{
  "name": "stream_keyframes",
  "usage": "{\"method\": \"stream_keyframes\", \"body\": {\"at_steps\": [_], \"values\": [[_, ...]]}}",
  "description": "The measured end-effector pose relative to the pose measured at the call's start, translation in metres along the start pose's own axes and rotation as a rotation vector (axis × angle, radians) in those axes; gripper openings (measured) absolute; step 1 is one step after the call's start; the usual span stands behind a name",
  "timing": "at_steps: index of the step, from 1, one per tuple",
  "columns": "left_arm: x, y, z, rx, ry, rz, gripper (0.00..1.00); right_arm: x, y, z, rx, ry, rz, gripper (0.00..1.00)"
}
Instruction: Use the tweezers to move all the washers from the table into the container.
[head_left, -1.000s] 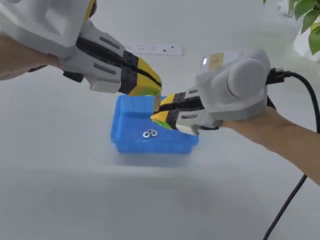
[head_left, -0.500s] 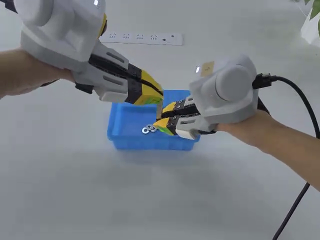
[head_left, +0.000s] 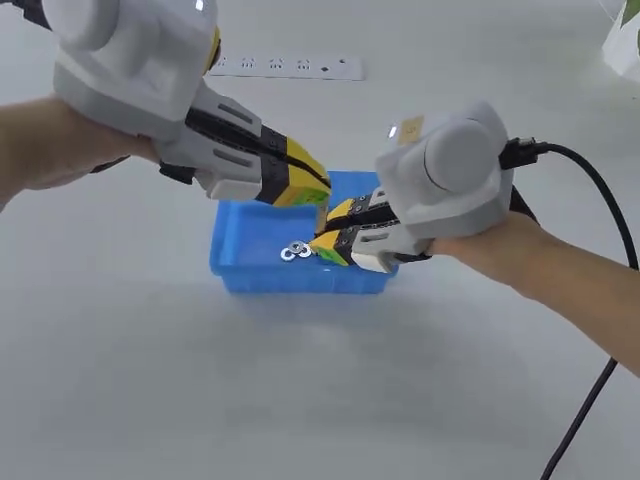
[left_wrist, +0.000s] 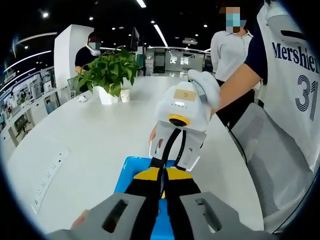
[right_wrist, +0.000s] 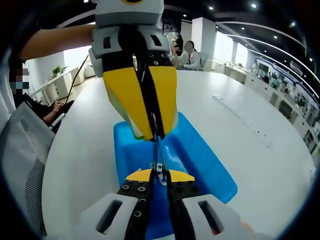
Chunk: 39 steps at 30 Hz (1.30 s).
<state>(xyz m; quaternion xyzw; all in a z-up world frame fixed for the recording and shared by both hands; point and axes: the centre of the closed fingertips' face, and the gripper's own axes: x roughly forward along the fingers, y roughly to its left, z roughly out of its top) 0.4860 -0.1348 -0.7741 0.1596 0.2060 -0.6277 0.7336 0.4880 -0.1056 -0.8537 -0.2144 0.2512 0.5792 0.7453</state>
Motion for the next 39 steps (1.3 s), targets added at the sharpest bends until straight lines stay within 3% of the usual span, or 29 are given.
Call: {"method": "stream_keyframes", "body": {"at_steps": [9,13,19,23,25,29,39], "values": [[-0.008,-0.005,0.009,0.024,-0.006,0.007,0.06,-0.011,0.001,0.011,-0.031,-0.036,-0.021,0.11],[-0.016,-0.009,0.018,0.036,-0.018,0.013,0.06,-0.021,0.006,0.021,-0.042,-0.058,-0.024,0.11],[-0.034,-0.029,0.039,0.065,-0.055,0.019,0.06,-0.039,0.018,0.040,-0.064,-0.102,-0.031,0.10],[-0.049,-0.052,0.056,0.085,-0.089,0.009,0.06,-0.055,0.030,0.053,-0.088,-0.135,-0.034,0.09],[-0.054,-0.060,0.058,0.093,-0.093,0.011,0.06,-0.062,0.040,0.056,-0.100,-0.140,-0.024,0.08],[-0.058,-0.073,0.049,0.095,-0.076,0.012,0.06,-0.068,0.059,0.048,-0.131,-0.109,-0.004,0.07],[-0.052,-0.103,0.013,0.049,-0.045,0.022,0.05,-0.074,0.096,0.013,-0.170,0.009,0.054,0.07]]}}
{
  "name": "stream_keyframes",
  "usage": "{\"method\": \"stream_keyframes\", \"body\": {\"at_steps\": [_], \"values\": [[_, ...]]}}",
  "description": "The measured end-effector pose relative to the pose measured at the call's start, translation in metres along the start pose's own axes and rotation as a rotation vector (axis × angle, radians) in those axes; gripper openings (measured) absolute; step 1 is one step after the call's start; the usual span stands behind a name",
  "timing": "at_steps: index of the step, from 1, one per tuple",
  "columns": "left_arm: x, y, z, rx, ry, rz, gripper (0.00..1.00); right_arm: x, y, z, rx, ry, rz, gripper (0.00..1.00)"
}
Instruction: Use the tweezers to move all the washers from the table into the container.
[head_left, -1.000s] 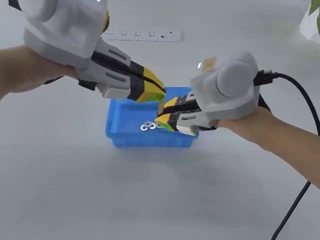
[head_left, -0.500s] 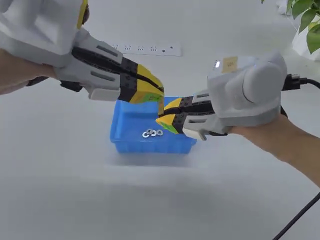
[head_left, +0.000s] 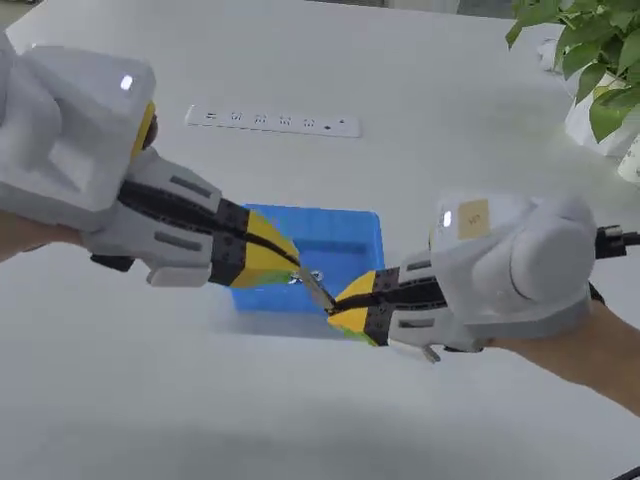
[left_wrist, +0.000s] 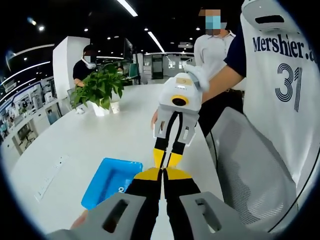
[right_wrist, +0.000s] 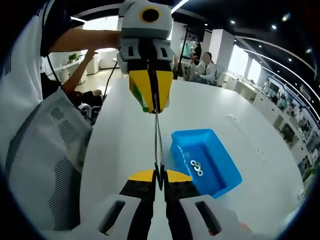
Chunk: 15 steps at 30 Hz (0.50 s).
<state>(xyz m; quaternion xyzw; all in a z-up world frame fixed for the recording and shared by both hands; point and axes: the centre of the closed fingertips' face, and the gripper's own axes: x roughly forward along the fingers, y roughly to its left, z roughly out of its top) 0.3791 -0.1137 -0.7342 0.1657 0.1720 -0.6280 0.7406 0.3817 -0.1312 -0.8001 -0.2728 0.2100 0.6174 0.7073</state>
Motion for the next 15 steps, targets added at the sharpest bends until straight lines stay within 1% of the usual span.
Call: {"method": "stream_keyframes", "body": {"at_steps": [1,2,4,5,7,8,10,11,13,15], "values": [[0.002,-0.005,-0.001,-0.001,0.006,0.001,0.05,0.000,0.003,-0.002,-0.008,0.011,0.004,0.07],[0.004,-0.008,-0.006,-0.008,0.018,-0.005,0.05,0.001,0.006,-0.006,-0.012,0.026,0.009,0.07],[0.006,-0.011,-0.014,-0.016,0.023,-0.002,0.05,0.003,0.011,-0.011,-0.027,0.052,0.019,0.07],[0.006,-0.015,-0.017,-0.029,0.031,-0.012,0.05,0.003,0.012,-0.013,-0.031,0.062,0.024,0.07],[0.007,-0.020,-0.024,-0.011,0.053,-0.010,0.05,0.006,0.016,-0.017,-0.043,0.077,0.038,0.07],[0.006,-0.022,-0.027,-0.022,0.056,-0.019,0.05,0.006,0.018,-0.018,-0.047,0.083,0.045,0.07],[0.007,-0.023,-0.037,-0.029,0.079,-0.007,0.05,0.009,0.021,-0.020,-0.060,0.098,0.054,0.07],[0.007,-0.024,-0.041,-0.031,0.087,-0.011,0.05,0.011,0.022,-0.022,-0.069,0.108,0.059,0.07],[0.008,-0.022,-0.049,-0.033,0.104,0.004,0.05,0.015,0.021,-0.026,-0.075,0.124,0.063,0.07],[0.010,-0.021,-0.060,-0.048,0.129,0.003,0.05,0.018,0.021,-0.029,-0.080,0.137,0.067,0.07]]}}
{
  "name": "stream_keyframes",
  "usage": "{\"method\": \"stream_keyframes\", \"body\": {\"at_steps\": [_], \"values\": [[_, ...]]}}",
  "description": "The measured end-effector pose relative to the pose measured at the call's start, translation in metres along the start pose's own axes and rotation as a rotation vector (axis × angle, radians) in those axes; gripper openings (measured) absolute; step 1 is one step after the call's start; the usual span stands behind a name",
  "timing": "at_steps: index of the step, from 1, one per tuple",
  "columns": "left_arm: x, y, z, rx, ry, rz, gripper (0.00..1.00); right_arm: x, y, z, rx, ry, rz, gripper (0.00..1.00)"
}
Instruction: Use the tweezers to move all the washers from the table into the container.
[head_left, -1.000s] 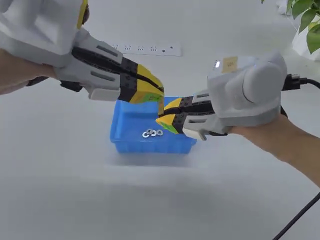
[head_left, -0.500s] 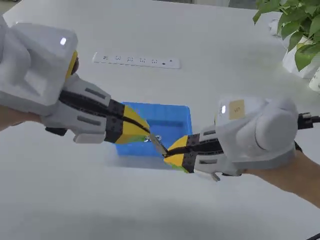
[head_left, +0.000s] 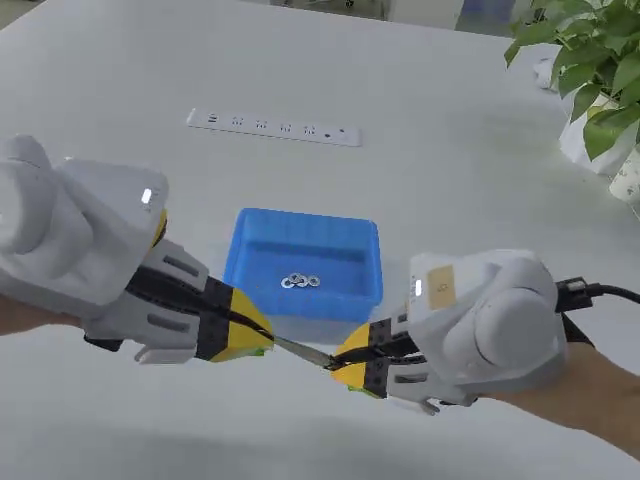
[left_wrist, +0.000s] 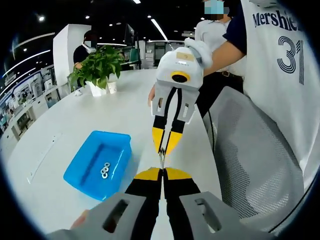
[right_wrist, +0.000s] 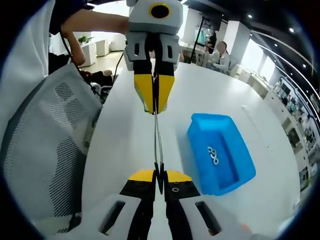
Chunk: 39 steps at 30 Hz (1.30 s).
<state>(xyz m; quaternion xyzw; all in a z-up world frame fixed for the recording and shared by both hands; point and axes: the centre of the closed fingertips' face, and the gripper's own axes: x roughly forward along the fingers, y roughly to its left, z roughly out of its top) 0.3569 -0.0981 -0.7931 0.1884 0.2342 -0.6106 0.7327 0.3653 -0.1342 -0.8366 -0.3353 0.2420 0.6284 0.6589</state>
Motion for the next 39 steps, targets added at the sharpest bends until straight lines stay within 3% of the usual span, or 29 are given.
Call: {"method": "stream_keyframes", "body": {"at_steps": [2,5,11,19,22,26,27,31,39], "values": [[0.003,0.000,-0.010,0.001,0.037,-0.002,0.05,0.004,0.000,-0.003,-0.003,0.011,0.005,0.07],[0.007,0.003,-0.018,-0.022,0.048,-0.004,0.05,0.011,0.001,-0.009,-0.015,0.035,0.018,0.07],[0.025,0.016,-0.050,-0.057,0.134,0.019,0.05,0.025,-0.004,-0.023,0.004,0.075,0.016,0.07],[0.041,0.024,-0.069,-0.079,0.187,-0.001,0.06,0.034,-0.011,-0.036,-0.012,0.119,0.030,0.07],[0.044,0.024,-0.077,-0.056,0.233,-0.006,0.06,0.037,-0.013,-0.038,-0.026,0.131,0.033,0.07],[0.047,0.026,-0.084,-0.030,0.278,0.005,0.06,0.040,-0.014,-0.041,-0.043,0.149,0.037,0.07],[0.048,0.025,-0.081,-0.028,0.258,-0.003,0.06,0.040,-0.014,-0.041,-0.046,0.149,0.040,0.07],[0.049,0.032,-0.080,-0.058,0.262,0.030,0.06,0.040,-0.016,-0.042,-0.033,0.146,0.037,0.08],[0.046,0.033,-0.083,-0.024,0.306,0.048,0.09,0.039,-0.017,-0.044,-0.029,0.151,0.040,0.10]]}}
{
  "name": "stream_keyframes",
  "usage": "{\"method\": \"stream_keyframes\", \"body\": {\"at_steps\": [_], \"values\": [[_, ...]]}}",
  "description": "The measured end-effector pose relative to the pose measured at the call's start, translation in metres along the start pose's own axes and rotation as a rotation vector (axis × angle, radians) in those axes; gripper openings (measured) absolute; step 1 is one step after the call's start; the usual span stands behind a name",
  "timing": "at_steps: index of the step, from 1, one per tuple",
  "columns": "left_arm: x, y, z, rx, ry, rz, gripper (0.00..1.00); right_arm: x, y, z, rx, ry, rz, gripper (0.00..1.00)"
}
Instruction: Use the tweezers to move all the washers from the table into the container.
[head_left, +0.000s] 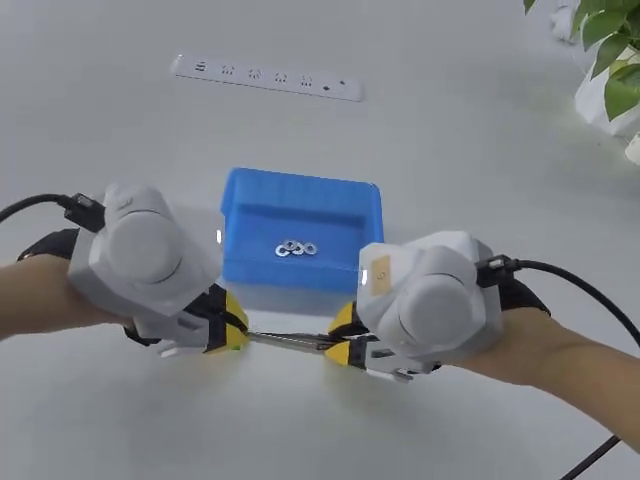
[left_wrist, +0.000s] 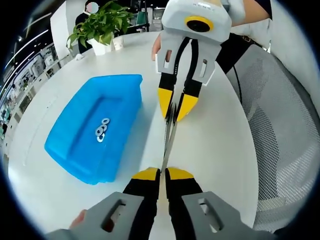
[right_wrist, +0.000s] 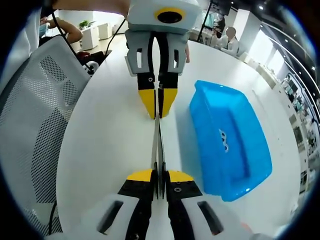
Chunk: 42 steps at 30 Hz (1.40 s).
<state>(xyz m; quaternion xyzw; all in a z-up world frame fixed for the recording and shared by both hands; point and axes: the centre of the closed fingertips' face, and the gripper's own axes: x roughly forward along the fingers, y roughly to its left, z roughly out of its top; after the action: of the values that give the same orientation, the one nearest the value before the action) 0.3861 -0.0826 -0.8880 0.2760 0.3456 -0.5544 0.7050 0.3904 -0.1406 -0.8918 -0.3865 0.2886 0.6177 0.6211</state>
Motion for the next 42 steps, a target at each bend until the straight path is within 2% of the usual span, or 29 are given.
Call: {"method": "stream_keyframes", "body": {"at_steps": [4,7,8,9,10,11,12,15,17,18,20,23,25,28,29,32,35,38,42], "values": [[-0.002,0.001,-0.002,0.000,0.015,0.013,0.10,-0.001,0.002,0.000,0.011,0.004,0.006,0.11],[-0.007,0.005,-0.009,0.011,0.042,0.049,0.11,-0.005,0.000,-0.001,0.007,-0.002,-0.021,0.13],[-0.013,0.011,-0.015,0.040,0.083,0.096,0.11,-0.006,-0.001,0.000,0.011,-0.008,-0.034,0.14],[-0.016,0.014,-0.019,0.063,0.107,0.122,0.11,-0.009,-0.005,0.000,0.022,-0.017,-0.057,0.14],[-0.019,0.011,-0.022,0.061,0.115,0.124,0.11,-0.011,-0.007,0.000,0.034,-0.024,-0.070,0.15],[-0.021,0.009,-0.022,0.043,0.104,0.122,0.11,-0.014,-0.008,0.001,0.066,-0.037,-0.084,0.16],[-0.025,0.009,-0.022,-0.008,0.084,0.147,0.12,-0.016,-0.009,0.002,0.086,-0.049,-0.089,0.16],[-0.039,0.006,-0.022,-0.079,0.040,0.178,0.13,-0.031,-0.010,0.008,0.178,-0.129,-0.126,0.17],[-0.048,0.004,-0.015,-0.133,-0.026,0.206,0.15,-0.044,-0.009,0.008,0.241,-0.182,-0.159,0.17],[-0.056,-0.001,-0.010,-0.194,-0.083,0.202,0.16,-0.049,-0.008,0.007,0.261,-0.203,-0.172,0.17],[-0.069,-0.005,-0.005,-0.240,-0.149,0.227,0.19,-0.060,-0.004,0.001,0.317,-0.238,-0.194,0.17],[-0.085,-0.018,0.001,-0.292,-0.217,0.218,0.22,-0.077,0.007,-0.001,0.365,-0.309,-0.200,0.19],[-0.093,-0.027,0.003,-0.277,-0.231,0.215,0.23,-0.089,0.017,0.005,0.387,-0.381,-0.190,0.22],[-0.101,-0.047,0.012,-0.285,-0.274,0.174,0.27,-0.103,0.025,0.008,0.425,-0.437,-0.215,0.25],[-0.103,-0.057,0.015,-0.281,-0.295,0.148,0.28,-0.108,0.028,0.009,0.439,-0.455,-0.222,0.26],[-0.107,-0.071,0.016,-0.299,-0.304,0.129,0.33,-0.116,0.032,0.011,0.460,-0.485,-0.238,0.29],[-0.114,-0.079,0.018,-0.323,-0.301,0.145,0.37,-0.124,0.040,0.015,0.479,-0.512,-0.248,0.35],[-0.125,-0.084,0.027,-0.339,-0.337,0.164,0.40,-0.130,0.046,0.017,0.497,-0.529,-0.250,0.42],[-0.139,-0.087,0.037,-0.322,-0.373,0.180,0.41,-0.134,0.056,0.018,0.510,-0.533,-0.248,0.48]]}}
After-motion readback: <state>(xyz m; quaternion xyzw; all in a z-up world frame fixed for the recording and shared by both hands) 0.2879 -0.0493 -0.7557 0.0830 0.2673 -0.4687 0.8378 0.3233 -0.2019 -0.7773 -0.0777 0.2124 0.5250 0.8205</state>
